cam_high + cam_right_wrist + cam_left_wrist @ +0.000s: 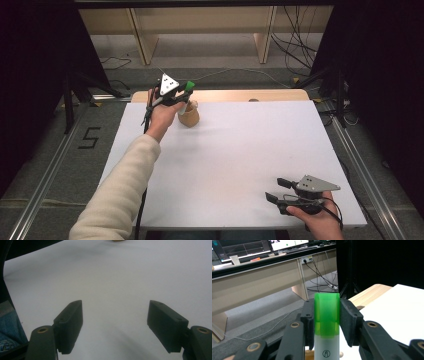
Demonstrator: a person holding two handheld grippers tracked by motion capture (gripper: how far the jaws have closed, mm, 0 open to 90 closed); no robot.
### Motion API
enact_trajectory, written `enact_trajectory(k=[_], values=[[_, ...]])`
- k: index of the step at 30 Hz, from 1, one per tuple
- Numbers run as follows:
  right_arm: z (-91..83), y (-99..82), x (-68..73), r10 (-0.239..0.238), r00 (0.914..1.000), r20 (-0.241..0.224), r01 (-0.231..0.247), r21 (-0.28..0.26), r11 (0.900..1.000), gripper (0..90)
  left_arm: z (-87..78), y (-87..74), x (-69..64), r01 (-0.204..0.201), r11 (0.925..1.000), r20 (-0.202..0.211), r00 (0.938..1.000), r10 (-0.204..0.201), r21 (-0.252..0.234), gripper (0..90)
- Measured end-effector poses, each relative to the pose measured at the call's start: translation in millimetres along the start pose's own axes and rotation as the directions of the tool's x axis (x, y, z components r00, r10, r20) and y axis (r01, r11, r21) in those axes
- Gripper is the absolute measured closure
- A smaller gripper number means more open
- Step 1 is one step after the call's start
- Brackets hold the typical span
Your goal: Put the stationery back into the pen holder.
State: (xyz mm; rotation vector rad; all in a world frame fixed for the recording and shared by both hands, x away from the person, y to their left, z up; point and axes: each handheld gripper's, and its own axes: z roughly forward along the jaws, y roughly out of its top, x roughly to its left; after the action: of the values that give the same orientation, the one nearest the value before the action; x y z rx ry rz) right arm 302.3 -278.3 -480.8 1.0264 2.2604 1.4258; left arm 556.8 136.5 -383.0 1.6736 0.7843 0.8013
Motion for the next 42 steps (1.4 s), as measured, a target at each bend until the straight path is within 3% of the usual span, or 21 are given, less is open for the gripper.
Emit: enact_trajectory(k=[42], values=[[0.1,-0.4,-0.7,0.004,1.0,-0.003,-0.004,0.001,1.0,29.4,18.5,4.8,4.8,-0.001,1.0,0.01,0.9999,0.001,-0.002,66.8]])
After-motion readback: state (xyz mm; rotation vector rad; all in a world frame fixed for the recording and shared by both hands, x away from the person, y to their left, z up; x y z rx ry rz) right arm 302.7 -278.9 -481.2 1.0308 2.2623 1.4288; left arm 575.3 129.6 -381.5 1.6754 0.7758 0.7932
